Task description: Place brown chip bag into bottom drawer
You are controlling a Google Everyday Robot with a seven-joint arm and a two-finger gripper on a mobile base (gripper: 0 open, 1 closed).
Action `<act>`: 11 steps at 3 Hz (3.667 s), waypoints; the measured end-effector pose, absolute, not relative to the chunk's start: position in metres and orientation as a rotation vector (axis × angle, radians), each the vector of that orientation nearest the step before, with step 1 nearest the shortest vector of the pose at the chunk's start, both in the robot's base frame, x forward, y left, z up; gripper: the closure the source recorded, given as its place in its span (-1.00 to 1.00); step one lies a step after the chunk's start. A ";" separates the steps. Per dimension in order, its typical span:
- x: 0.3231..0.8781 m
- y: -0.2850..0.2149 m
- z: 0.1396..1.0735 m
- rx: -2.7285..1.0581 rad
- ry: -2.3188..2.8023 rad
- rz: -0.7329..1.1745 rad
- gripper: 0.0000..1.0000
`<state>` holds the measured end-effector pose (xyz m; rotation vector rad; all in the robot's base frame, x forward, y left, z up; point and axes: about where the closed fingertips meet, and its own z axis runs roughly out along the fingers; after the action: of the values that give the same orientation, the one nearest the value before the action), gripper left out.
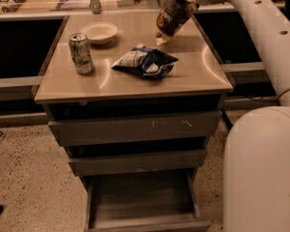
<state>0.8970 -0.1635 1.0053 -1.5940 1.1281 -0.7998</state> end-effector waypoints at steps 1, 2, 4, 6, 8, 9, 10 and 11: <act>0.872 -0.152 1.054 -1.580 1.044 -0.839 1.00; 0.833 -0.156 1.094 -1.568 1.010 -0.895 1.00; 0.707 -0.195 1.129 -1.603 1.053 -0.986 1.00; 0.696 -0.185 1.135 -1.622 0.999 -0.952 1.00; 0.602 -0.180 1.186 -1.661 0.816 -0.766 1.00; 0.588 -0.169 1.176 -1.711 0.804 -0.681 1.00; 0.588 -0.164 1.178 -1.721 0.775 -0.676 1.00; 0.584 -0.154 1.168 -1.739 0.662 -0.580 1.00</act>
Offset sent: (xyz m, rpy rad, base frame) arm -0.1322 0.0105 0.1182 -0.0894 -0.1552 0.0175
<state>0.5845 -0.1536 1.1680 -1.7392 0.6621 -0.5796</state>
